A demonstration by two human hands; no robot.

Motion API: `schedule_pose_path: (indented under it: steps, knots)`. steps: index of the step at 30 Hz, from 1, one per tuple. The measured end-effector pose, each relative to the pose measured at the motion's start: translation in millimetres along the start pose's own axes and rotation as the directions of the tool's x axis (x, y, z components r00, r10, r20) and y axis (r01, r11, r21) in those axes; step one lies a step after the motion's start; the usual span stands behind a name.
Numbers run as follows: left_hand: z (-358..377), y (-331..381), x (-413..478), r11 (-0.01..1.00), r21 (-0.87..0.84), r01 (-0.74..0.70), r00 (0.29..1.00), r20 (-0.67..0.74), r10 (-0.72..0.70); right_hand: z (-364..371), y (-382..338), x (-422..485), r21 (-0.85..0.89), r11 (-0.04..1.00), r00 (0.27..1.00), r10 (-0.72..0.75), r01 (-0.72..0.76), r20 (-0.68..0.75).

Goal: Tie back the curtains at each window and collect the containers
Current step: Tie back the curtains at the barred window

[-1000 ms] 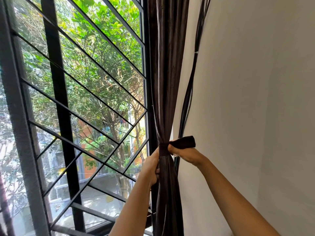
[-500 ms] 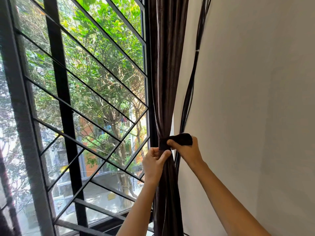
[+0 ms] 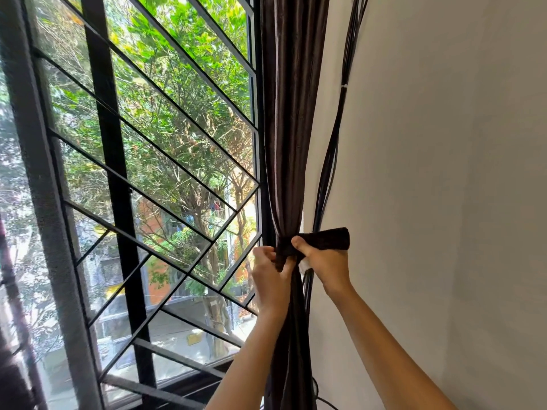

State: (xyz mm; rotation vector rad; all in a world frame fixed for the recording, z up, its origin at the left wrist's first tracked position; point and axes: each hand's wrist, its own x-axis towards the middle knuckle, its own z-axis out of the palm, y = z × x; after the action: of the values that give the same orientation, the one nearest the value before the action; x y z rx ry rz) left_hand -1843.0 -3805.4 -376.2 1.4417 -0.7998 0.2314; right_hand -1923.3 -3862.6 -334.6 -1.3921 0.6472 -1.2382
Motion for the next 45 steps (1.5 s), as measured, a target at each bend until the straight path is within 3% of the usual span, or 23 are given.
schedule_pose_path:
  steps: [3,5,7,9,15,19,24,27,34,39,42,45]
  knots:
    - [1.9,0.0,-13.4,0.984,0.078,-0.162,0.978,-0.120,0.171,-1.0,-4.9,0.4,0.031,0.999,0.999,0.043,-0.044,0.012]
    - [2.3,-0.9,-21.5,0.959,0.111,-0.260,0.964,-0.027,0.264,-1.0,-6.2,-1.0,0.050,0.997,0.998,0.062,-0.063,0.022]
    - [1.1,2.2,-26.9,0.963,0.103,-0.251,0.965,0.102,0.240,-0.2,-4.8,-1.2,0.040,0.997,0.998,0.065,-0.066,0.005]
    - [1.6,5.3,-27.5,0.964,0.124,-0.235,0.966,0.141,0.217,1.0,-4.2,-1.0,0.053,0.996,0.998,0.069,-0.070,0.006]
    - [-4.5,13.4,-10.5,0.974,0.143,-0.173,0.985,0.027,0.171,-0.6,-7.6,4.0,0.070,0.990,0.991,0.117,-0.121,0.063]
    - [-11.9,17.4,-3.2,0.994,0.071,-0.086,0.996,0.000,0.086,-10.6,-5.0,3.0,0.180,0.978,0.994,0.099,-0.106,0.046]
    - [-11.9,11.4,1.6,0.989,-0.083,0.119,0.992,0.059,-0.114,-12.7,14.4,-12.1,0.420,0.852,0.949,0.250,-0.311,0.194]
    - [-15.5,18.5,-0.1,0.990,-0.088,0.114,0.991,0.078,-0.108,-6.2,29.5,-18.7,0.319,0.878,0.923,0.280,-0.357,0.264]
    - [-15.1,25.1,8.0,0.999,0.010,0.053,0.994,0.094,-0.054,1.5,33.7,-17.2,0.163,0.944,0.932,0.237,-0.288,0.273]
    - [-11.3,21.1,12.7,0.925,-0.183,0.333,0.927,0.241,-0.286,6.7,31.7,-12.9,0.114,0.944,0.906,0.256,-0.310,0.338]
    - [-13.0,24.3,15.7,0.814,-0.288,0.504,0.852,0.324,-0.412,7.3,29.1,-12.6,0.216,0.900,0.870,0.266,-0.378,0.415]
    - [-16.8,27.0,18.1,0.732,-0.362,0.578,0.807,0.391,-0.443,3.7,27.5,-12.3,0.344,0.820,0.851,0.293,-0.458,0.436]
